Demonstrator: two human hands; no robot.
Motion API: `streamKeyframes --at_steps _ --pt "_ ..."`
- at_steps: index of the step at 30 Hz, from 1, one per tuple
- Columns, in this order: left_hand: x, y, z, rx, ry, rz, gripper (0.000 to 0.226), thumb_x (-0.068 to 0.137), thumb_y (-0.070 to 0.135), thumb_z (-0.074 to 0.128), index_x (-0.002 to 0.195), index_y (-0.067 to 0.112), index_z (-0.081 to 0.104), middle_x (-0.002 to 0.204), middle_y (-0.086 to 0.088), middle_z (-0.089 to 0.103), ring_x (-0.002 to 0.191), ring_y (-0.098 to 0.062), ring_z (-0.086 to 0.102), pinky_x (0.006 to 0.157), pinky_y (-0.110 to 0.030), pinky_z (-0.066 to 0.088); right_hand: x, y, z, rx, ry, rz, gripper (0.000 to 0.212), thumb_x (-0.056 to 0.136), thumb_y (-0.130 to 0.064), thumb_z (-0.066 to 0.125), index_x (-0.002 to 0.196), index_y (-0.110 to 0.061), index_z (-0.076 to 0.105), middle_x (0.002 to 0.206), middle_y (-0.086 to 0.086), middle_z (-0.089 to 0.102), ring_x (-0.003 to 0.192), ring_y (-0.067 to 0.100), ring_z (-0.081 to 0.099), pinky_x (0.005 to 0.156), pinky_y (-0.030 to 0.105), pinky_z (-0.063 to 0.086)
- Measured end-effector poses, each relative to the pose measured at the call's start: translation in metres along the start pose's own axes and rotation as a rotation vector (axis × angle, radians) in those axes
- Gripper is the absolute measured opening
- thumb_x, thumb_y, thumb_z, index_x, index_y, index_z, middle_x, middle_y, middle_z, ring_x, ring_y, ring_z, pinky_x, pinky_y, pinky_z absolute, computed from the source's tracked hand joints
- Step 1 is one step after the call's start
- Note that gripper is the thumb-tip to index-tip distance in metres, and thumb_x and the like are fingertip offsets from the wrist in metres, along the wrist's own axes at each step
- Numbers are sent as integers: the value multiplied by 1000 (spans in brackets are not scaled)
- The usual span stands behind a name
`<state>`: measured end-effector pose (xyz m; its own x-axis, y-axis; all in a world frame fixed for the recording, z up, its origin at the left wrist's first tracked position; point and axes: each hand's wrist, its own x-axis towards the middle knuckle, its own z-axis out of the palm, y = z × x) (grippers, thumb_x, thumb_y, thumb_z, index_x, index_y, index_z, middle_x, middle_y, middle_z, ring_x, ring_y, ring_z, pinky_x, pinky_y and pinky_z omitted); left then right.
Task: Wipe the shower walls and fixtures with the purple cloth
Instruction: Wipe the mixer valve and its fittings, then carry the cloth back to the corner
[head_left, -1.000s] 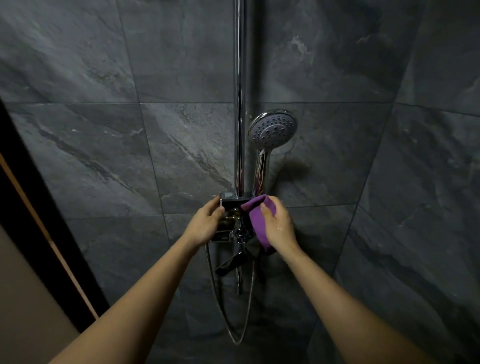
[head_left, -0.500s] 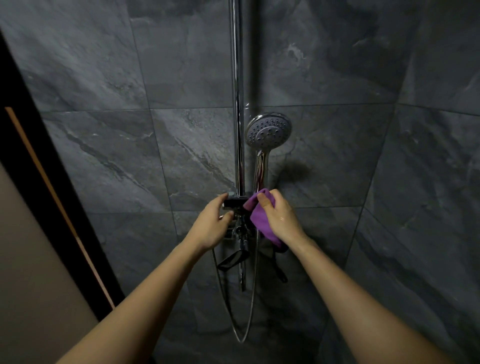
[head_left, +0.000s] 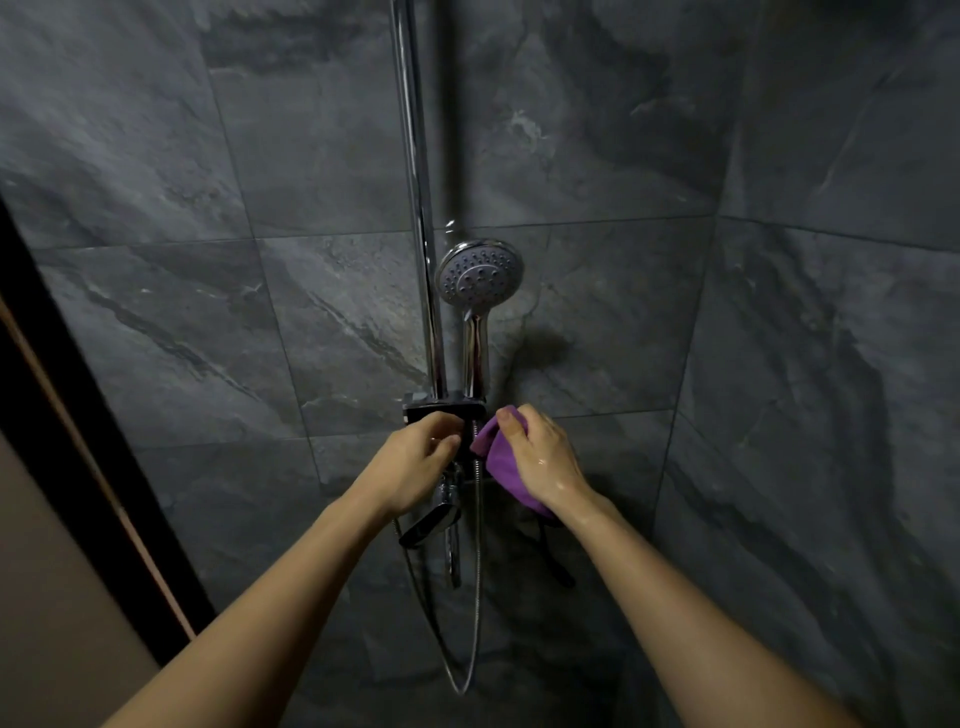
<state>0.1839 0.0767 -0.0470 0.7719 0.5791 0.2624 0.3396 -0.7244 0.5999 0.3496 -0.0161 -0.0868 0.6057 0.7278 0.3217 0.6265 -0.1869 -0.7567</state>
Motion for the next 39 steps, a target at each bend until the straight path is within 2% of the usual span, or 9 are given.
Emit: streamKeyframes --at_steps 2,5,8,13,18,21,26,32,39 --pt "1 3 0 18 -30 33 29 101 26 48 128 22 59 121 5 65 107 -9 61 89 -24 47 -6 -1 -4 -5 27 19 38 100 -51 36 101 -19 58 108 9 62 102 25 57 83 35 43" --pt "3 1 -1 44 -65 79 26 100 30 49 123 25 61 117 2 69 105 -12 64 91 -32 50 -19 -8 -13 -30 61 49 33 100 -51 37 96 -24 56 110 9 62 105 26 57 87 38 44" --pt "2 2 -1 41 -100 148 25 100 34 49 121 26 61 116 1 69 106 -16 64 91 -37 51 -33 -20 -22 -81 100 66 27 101 -48 37 95 -26 51 111 9 60 106 26 55 85 34 39" --pt "-2 0 -2 29 -179 277 22 99 38 49 115 31 61 113 2 70 106 -18 64 89 -36 50 -63 -33 -27 -154 204 166 27 102 -48 36 95 -26 51 112 12 60 109 28 55 86 34 38" --pt "-10 6 -6 13 -233 409 24 99 36 50 116 25 62 113 -4 70 106 -22 63 90 -36 49 -104 -53 -36 -213 310 257 30 102 -48 34 93 -25 51 108 9 60 106 27 55 81 31 36" --pt "-16 12 -8 -2 -262 442 26 99 41 48 117 28 61 112 -2 69 104 -21 64 90 -39 50 -129 -64 -46 -242 368 315 39 102 -49 34 96 -16 55 109 10 61 105 26 55 84 34 39" --pt "-35 33 -2 -37 -296 522 24 98 41 49 116 29 60 110 0 70 102 -19 64 87 -35 50 -169 -77 -62 -292 452 353 42 102 -46 36 92 -10 55 103 10 62 101 26 57 85 37 42" --pt "-66 68 12 -51 -355 615 26 99 42 47 117 29 60 115 3 67 105 -17 63 91 -37 50 -223 -80 -87 -336 535 398 41 101 -48 37 94 -13 56 104 11 63 103 27 57 87 39 43" --pt "-111 103 34 -63 -415 666 25 98 45 48 116 32 59 115 6 68 101 -13 63 88 -37 51 -288 -71 -116 -317 614 412 35 102 -46 37 95 -19 58 107 10 64 104 25 58 87 36 42"
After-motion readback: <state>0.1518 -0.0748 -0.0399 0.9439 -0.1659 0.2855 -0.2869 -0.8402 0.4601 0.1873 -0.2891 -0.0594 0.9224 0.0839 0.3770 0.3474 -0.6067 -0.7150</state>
